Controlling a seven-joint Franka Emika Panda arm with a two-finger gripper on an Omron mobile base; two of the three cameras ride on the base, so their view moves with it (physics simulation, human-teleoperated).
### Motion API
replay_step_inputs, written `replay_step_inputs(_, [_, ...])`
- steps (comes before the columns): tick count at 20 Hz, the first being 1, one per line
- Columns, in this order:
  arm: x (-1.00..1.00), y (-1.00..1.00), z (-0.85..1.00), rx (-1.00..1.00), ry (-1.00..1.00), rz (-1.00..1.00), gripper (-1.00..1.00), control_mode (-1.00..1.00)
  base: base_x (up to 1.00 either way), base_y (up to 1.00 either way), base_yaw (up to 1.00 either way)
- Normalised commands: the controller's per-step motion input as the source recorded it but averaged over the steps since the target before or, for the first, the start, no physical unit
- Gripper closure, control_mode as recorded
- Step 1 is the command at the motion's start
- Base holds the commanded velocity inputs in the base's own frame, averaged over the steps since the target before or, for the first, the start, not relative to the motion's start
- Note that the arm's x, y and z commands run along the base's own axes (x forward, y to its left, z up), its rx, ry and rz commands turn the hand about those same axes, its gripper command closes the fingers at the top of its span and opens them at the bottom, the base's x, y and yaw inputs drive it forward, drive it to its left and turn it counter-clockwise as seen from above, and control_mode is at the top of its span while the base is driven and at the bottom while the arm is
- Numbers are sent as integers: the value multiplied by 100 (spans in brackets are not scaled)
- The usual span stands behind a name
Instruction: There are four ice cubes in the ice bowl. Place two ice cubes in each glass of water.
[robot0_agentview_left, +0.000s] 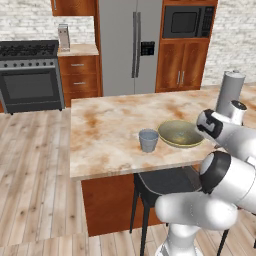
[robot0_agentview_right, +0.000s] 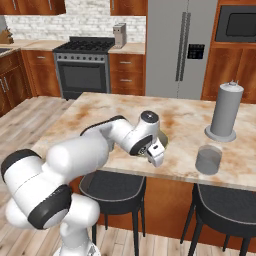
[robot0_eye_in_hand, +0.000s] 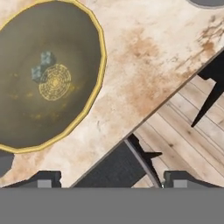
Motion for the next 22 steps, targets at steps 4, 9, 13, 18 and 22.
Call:
replay_step_inputs(4, [32, 0, -8, 12, -3, 0, -100, -100, 0, 0, 0])
replay_step_inputs(9, [29, 0, -27, 9, 0, 0, -100, -100, 0, 0, 0])
replay_step_inputs(13, [25, 0, -42, 5, 0, 0, -100, -100, 0, 0, 0])
replay_step_inputs(18, [33, -11, -16, 6, -3, 0, -100, -100, 0, 0, 0])
replay_step_inputs(22, [44, -21, -15, 5, -2, 0, -100, -100, 0, 0, 0])
